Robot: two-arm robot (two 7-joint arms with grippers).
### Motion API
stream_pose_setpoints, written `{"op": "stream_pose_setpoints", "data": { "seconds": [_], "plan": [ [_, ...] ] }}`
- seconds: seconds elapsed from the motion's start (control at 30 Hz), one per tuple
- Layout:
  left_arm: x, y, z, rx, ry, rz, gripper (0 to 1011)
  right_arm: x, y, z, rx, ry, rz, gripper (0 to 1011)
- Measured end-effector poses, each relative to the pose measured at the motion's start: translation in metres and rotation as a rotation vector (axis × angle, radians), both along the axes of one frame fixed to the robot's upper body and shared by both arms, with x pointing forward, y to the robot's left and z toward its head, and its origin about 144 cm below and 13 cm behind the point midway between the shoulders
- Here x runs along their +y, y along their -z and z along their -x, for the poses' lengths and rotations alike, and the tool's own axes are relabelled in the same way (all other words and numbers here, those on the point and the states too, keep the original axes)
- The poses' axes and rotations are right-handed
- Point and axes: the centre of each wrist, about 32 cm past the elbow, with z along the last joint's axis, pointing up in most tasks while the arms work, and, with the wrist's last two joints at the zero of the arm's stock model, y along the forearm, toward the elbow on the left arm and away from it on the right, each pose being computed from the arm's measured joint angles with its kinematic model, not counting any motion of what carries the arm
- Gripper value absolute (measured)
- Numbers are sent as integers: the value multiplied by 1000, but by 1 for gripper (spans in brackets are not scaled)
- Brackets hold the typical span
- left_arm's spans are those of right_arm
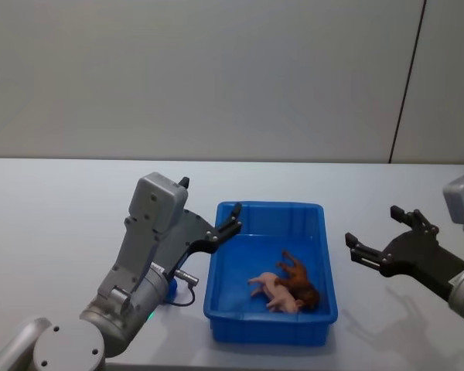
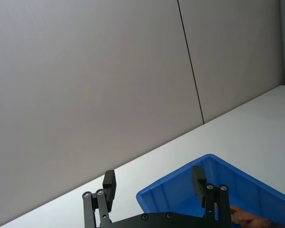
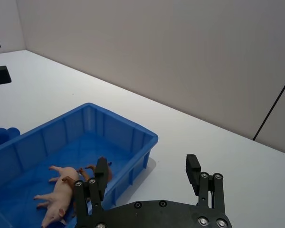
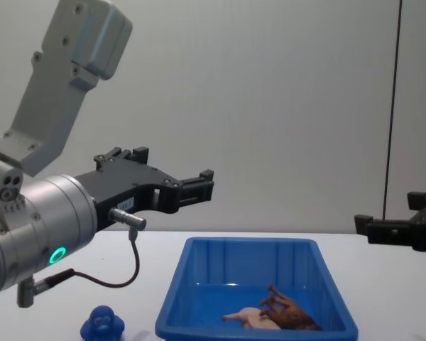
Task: Pick up the two dolls from the table and place them into the box.
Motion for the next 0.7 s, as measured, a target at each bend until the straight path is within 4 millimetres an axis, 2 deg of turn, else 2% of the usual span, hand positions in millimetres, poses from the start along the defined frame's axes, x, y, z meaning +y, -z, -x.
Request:
{"op": "stream_pose_setpoints", "data": {
  "seconds": [0.4,0.7],
  "plan": [
    [11,3,13,29,-48,-18,1002,-6,1,1,-3,8,4,1001],
    [28,16,27,99,-89,21,1002,-9,2,1,-4,11,6,1001]
  ]
}}
